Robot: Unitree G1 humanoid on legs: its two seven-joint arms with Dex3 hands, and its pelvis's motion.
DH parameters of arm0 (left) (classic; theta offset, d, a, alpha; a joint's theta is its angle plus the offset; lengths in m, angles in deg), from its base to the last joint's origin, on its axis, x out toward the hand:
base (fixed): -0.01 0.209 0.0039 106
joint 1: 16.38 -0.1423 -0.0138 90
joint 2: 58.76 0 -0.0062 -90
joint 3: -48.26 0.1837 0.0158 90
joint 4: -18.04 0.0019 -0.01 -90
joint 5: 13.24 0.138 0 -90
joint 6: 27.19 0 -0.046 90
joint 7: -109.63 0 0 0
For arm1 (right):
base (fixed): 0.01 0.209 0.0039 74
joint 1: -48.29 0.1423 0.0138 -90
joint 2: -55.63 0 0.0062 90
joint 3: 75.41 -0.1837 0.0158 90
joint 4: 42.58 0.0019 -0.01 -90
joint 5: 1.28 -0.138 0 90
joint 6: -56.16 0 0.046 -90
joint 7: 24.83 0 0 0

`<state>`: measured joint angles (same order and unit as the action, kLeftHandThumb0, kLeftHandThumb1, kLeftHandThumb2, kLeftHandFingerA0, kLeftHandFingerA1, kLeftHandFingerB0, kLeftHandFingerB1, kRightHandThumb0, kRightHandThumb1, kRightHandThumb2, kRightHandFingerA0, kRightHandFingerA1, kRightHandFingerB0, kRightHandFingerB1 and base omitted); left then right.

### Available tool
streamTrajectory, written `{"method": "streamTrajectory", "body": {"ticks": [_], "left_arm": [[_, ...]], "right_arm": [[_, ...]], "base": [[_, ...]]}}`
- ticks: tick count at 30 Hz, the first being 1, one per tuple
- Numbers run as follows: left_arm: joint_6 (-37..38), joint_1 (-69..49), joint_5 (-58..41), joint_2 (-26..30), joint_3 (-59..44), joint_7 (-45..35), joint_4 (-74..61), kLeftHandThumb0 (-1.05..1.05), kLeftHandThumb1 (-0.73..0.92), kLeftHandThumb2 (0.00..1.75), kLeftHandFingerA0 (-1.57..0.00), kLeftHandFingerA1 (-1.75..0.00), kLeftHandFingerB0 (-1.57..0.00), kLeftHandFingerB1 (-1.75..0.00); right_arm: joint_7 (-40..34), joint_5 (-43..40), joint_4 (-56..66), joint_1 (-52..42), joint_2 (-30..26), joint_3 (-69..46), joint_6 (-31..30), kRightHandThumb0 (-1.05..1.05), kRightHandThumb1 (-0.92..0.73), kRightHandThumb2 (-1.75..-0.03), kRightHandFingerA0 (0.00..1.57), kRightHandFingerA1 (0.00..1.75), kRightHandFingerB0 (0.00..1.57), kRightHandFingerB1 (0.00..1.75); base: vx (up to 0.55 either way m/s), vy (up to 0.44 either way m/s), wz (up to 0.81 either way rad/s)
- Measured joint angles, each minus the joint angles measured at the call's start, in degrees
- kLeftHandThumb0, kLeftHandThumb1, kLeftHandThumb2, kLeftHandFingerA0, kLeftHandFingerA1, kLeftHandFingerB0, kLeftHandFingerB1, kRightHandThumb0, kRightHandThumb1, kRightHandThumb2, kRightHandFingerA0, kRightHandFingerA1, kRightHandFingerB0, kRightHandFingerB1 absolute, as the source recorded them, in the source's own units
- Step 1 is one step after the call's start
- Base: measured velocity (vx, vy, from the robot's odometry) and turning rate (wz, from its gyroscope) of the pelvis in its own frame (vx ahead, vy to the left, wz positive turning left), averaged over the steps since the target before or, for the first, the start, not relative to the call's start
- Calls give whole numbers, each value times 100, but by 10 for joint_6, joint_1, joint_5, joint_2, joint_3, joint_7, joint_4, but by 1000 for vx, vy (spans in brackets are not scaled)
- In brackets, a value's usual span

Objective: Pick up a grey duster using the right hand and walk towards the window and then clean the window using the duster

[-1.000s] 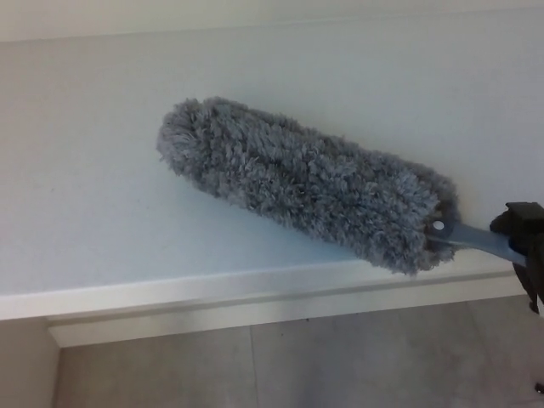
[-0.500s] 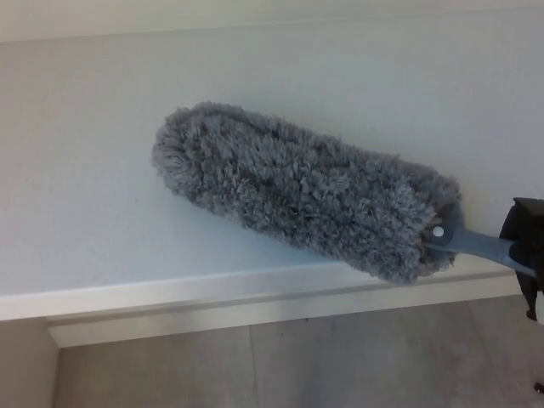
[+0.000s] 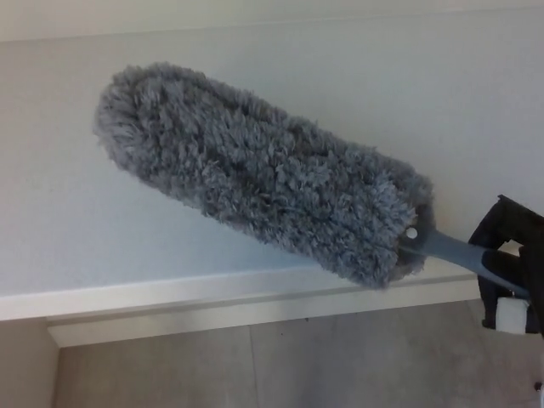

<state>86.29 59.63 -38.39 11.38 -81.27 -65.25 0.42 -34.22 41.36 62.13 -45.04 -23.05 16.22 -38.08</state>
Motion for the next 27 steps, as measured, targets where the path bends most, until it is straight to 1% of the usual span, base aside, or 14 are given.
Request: {"method": "streamTrajectory", "body": {"ticks": [1,2,6,7,9,13,14,16,18,20,21,24,25,27], "left_arm": [[0,1,0,0,0,0,0,-13,60,90,-102,-116,-88,-96],[0,2,0,0,0,0,1,-12,59,93,-103,-117,-89,-96],[0,7,0,0,-2,0,3,-12,59,93,-103,-117,-89,-96],[0,8,0,0,-2,-1,3,-11,59,95,-99,-119,-88,-98],[0,9,0,0,-2,-1,3,-10,59,95,-97,-119,-89,-98],[0,11,0,1,-2,-1,2,-10,59,95,-97,-119,-89,-98],[0,12,0,1,-2,-1,2,-11,59,91,-102,-116,-89,-97],[0,14,0,1,-2,-1,2,-12,60,90,-100,-117,-88,-96],[0,18,0,5,-1,0,2,-12,60,90,-100,-117,-88,-96],[0,21,0,10,0,0,1,-12,62,87,-99,-118,-88,-99],[0,21,0,12,0,0,1,-11,55,100,-103,-115,-88,-95],[0,30,1,24,4,1,0,-11,55,100,-103,-115,-88,-95],[0,36,1,28,6,2,0,-10,59,91,-102,-119,-90,-95],[0,43,1,33,7,2,1,-12,62,91,-98,-119,-88,-96]], "right_arm": [[4,-7,5,-3,5,0,-1,-16,-65,-130,117,125,115,124],[11,-20,13,-9,14,-1,0,-29,-43,-144,101,175,81,175],[31,-53,27,-27,31,-1,0,-29,-43,-144,101,175,81,175],[36,-62,31,-31,35,-1,0,-30,-48,-138,103,175,85,175],[47,-82,44,-43,43,0,0,-31,-48,-141,104,175,87,175],[70,-119,87,-85,54,11,0,-31,-48,-141,104,175,87,175],[75,-128,95,-94,56,13,-1,-34,-49,-140,105,175,88,175],[84,-143,111,-110,56,18,0,-35,-48,-140,106,175,88,175],[100,-166,136,-145,51,33,3,-35,-48,-140,106,175,88,175],[113,-183,153,-169,43,45,7,-29,-46,-144,105,175,88,175],[117,-189,159,-178,39,50,10,-28,-51,-129,105,175,86,175],[139,-219,193,-232,8,76,32,-28,-51,-129,105,175,86,175],[147,-231,203,-249,-4,84,42,-32,-49,-138,106,175,87,175],[158,-246,218,-269,-17,92,49,-34,-49,-139,104,175,85,175]], "base": [[-80,-15,3],[-83,-15,2],[-43,-7,0],[0,0,0],[0,0,0],[0,0,0],[0,0,0],[0,0,0],[0,0,0],[0,0,0],[0,0,0],[0,0,0],[0,0,0],[0,0,0]]}}
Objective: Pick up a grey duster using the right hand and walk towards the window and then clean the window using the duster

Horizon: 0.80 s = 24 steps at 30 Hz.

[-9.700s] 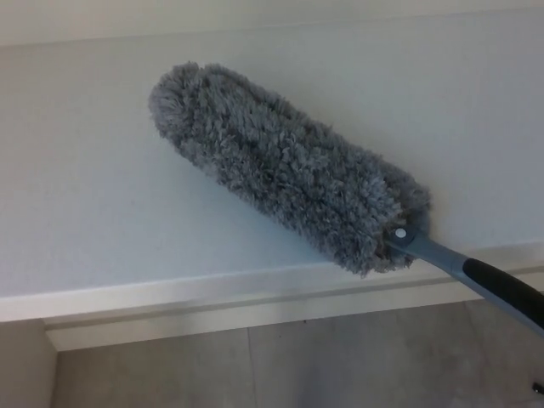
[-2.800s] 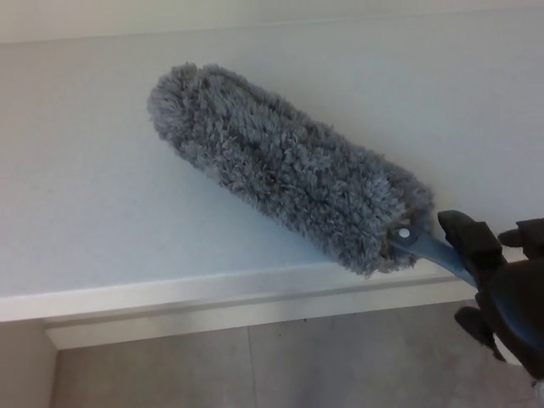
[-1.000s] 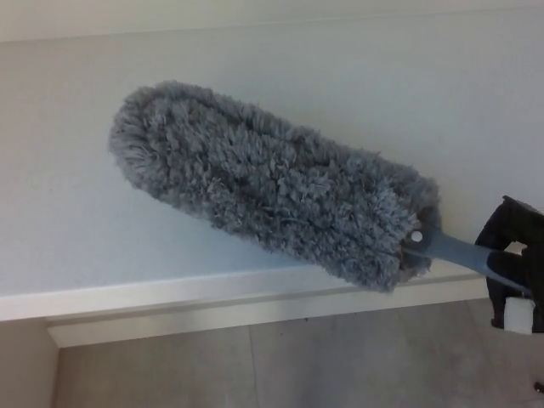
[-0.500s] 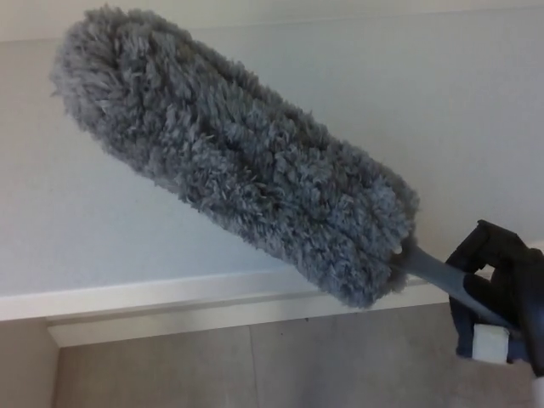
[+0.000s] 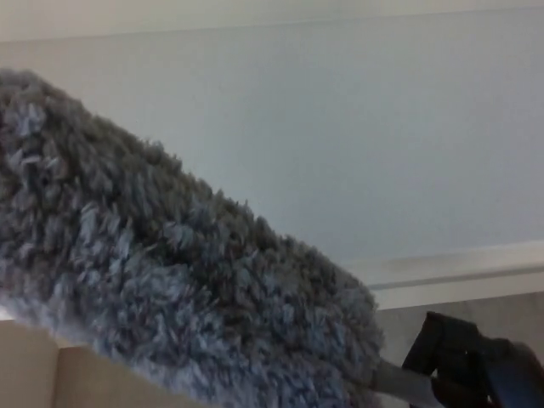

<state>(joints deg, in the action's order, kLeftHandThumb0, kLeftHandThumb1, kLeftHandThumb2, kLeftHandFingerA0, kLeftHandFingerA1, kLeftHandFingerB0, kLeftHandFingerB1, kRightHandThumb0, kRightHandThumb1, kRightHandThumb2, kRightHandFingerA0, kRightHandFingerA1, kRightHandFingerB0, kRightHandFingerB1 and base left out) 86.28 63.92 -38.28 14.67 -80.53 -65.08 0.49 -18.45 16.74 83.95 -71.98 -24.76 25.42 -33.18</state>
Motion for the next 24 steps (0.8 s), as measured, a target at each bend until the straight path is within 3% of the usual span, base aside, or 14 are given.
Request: {"method": "streamTrajectory", "body": {"ticks": [5,6,8,9,17,19,24], "left_arm": [[0,17,0,12,4,0,0,-12,62,91,-98,-119,-88,-96],[0,20,1,12,5,0,0,-10,55,105,-101,-118,-88,-95],[0,22,0,13,5,-1,0,-10,55,105,-101,-118,-88,-95],[0,26,-1,15,4,-3,2,-11,53,107,-106,-115,-89,-94],[0,33,-1,26,1,-13,7,-14,56,99,-107,-118,-92,-98],[0,32,-1,23,2,-14,7,-12,54,106,-107,-117,-91,-98],[0,31,-1,20,3,-14,10,-14,55,100,-107,-117,-91,-95]], "right_arm": [[25,-33,36,-45,-26,18,8,-34,-49,-139,104,175,85,175],[29,-40,40,-50,-30,20,9,-46,-54,-133,129,149,115,142],[32,-46,43,-58,-32,23,10,-46,-54,-133,129,149,115,142],[33,-47,45,-74,-38,30,14,-36,-49,-141,105,175,85,175],[36,-55,37,-131,-54,56,37,-38,-50,-134,107,175,85,175],[35,-61,31,-145,-54,65,45,-37,-46,-141,109,175,87,175],[26,-62,16,-170,-52,93,60,-39,-43,-147,110,175,90,175]], "base": [[0,0,0],[0,0,0],[0,0,0],[0,0,0],[6,2,10],[-1,-1,13],[-38,71,13]]}}
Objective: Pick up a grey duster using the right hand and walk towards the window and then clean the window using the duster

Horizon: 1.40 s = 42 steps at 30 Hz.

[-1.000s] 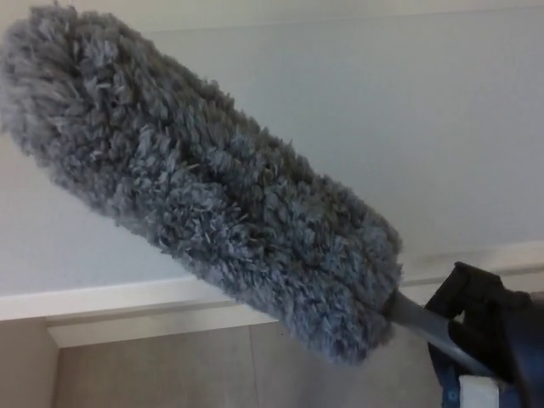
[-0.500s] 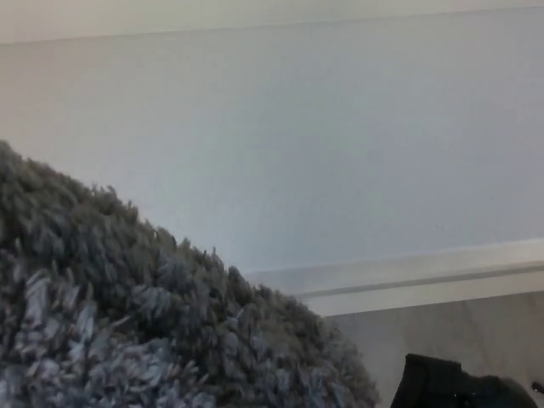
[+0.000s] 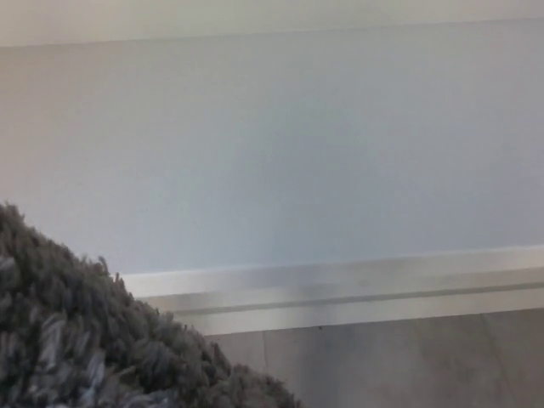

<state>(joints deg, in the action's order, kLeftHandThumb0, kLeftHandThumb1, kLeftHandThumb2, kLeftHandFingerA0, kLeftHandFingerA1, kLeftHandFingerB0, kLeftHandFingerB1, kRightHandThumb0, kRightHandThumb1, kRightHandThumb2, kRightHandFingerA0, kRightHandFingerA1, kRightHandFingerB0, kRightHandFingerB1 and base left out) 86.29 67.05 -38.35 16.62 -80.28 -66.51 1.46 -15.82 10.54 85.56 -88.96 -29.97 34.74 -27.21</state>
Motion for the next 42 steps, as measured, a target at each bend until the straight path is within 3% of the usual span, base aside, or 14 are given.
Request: {"method": "streamTrajectory", "body": {"ticks": [7,12,16,29,30,31,32,42], "left_arm": [[-2,13,1,13,4,5,2,-13,53,106,-107,-115,-92,-96],[-2,20,1,15,9,7,1,-14,56,98,-109,-118,-93,-97],[-2,24,0,12,8,6,0,-11,54,102,-110,-116,-94,-96],[-2,24,1,7,13,7,2,-16,60,89,-105,-119,-92,-97],[-2,24,1,7,13,7,1,-13,55,104,-107,-113,-91,-96],[-2,24,1,7,14,7,1,-13,55,104,-107,-113,-91,-96],[-2,24,1,7,14,7,1,-10,59,96,-102,-118,-90,-95],[-2,17,1,11,16,11,-3,-14,58,92,-106,-120,-91,-100]], "right_arm": [[-25,1,-11,-1,3,26,7,-40,-46,-145,112,175,91,174],[-34,2,-11,0,0,31,8,-42,-45,-144,110,175,87,175],[-35,7,-10,4,-6,31,8,-42,-39,-152,110,175,89,175],[-44,16,-37,25,-24,45,11,-42,-41,-151,110,175,91,175],[-45,16,-40,26,-24,45,12,-39,-40,-154,109,175,91,175],[-46,17,-42,27,-25,46,14,-39,-40,-154,109,175,91,175],[-47,18,-46,29,-25,48,16,-39,-40,-153,110,175,92,175],[-67,25,-68,42,-22,75,22,-44,-41,-144,111,175,91,175]], "base": [[48,336,10],[56,116,12],[59,-41,21],[7,-80,8],[-13,137,0],[20,178,3],[22,235,0],[-1,234,19]]}}
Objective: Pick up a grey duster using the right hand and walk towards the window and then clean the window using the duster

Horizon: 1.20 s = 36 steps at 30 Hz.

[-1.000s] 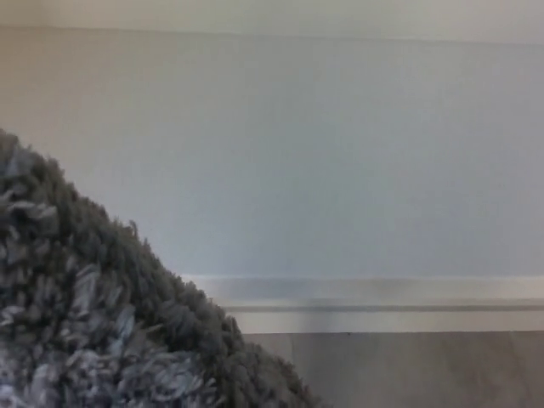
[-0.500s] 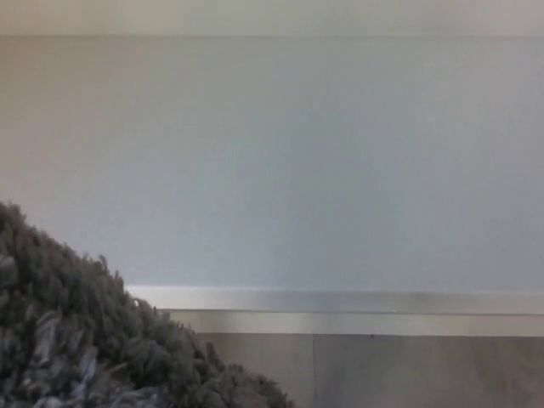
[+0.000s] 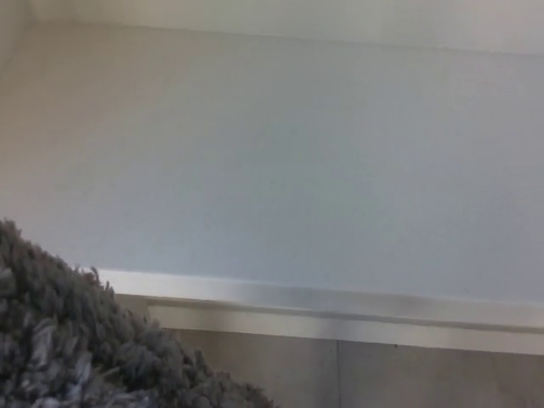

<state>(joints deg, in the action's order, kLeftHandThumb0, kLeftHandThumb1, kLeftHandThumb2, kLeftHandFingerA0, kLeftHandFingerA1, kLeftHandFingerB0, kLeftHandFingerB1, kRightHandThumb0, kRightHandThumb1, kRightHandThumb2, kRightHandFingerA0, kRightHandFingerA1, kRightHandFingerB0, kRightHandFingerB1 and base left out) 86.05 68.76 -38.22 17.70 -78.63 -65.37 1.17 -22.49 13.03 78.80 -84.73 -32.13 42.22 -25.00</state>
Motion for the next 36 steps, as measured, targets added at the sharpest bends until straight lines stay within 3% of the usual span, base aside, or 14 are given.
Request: {"method": "streamTrajectory", "body": {"ticks": [4,5,6,14,18,20,25,26,27,30,36], "left_arm": [[0,1,0,0,1,2,0,-16,54,102,-110,-115,-94,-100],[0,0,0,0,1,3,-1,-14,52,105,-111,-114,-94,-99],[0,0,0,0,1,3,-1,-13,52,103,-108,-115,-94,-98],[0,0,1,-4,5,6,4,-14,53,103,-109,-114,-91,-96],[0,3,1,-4,7,8,5,-15,52,105,-112,-115,-95,-99],[0,5,1,-4,7,8,5,-15,52,104,-115,-115,-97,-101],[0,8,1,-3,6,8,5,-16,53,103,-111,-115,-94,-98],[0,8,1,0,6,8,4,-15,59,91,-106,-121,-92,-96],[0,8,1,4,5,9,3,-15,59,91,-106,-121,-92,-96],[0,8,0,2,5,8,5,-14,53,103,-112,-115,-96,-98],[0,9,0,0,5,7,5,-14,53,103,-111,-114,-96,-98]], "right_arm": [[-7,1,-2,4,0,9,0,-38,-42,-142,110,175,91,175],[-8,1,-5,7,0,14,0,-47,-48,-131,131,149,119,144],[-9,2,-6,8,0,17,0,-40,-40,-149,110,175,93,175],[-19,8,-14,23,-9,38,-7,-46,-43,-144,109,175,91,175],[-21,12,-12,29,-16,42,-8,-41,-41,-149,110,175,92,175],[-22,12,-12,31,-19,44,-8,-43,-43,-143,111,175,93,175],[-23,9,-19,40,-24,51,-8,-43,-43,-143,111,175,93,175],[-23,9,-19,41,-24,52,-8,-43,-44,-144,110,175,92,173],[-23,9,-19,42,-24,53,-8,-43,-44,-144,110,175,92,173],[-23,9,-20,45,-27,54,-7,-44,-43,-143,110,175,93,173],[-23,8,-25,49,-28,56,-1,-41,-41,-147,107,175,91,173]], "base": [[37,24,49],[35,-53,53],[29,-122,68],[6,-181,66],[-16,61,62],[-10,88,79],[100,233,88],[-2,130,77],[36,116,82],[40,46,85],[74,-75,98]]}}
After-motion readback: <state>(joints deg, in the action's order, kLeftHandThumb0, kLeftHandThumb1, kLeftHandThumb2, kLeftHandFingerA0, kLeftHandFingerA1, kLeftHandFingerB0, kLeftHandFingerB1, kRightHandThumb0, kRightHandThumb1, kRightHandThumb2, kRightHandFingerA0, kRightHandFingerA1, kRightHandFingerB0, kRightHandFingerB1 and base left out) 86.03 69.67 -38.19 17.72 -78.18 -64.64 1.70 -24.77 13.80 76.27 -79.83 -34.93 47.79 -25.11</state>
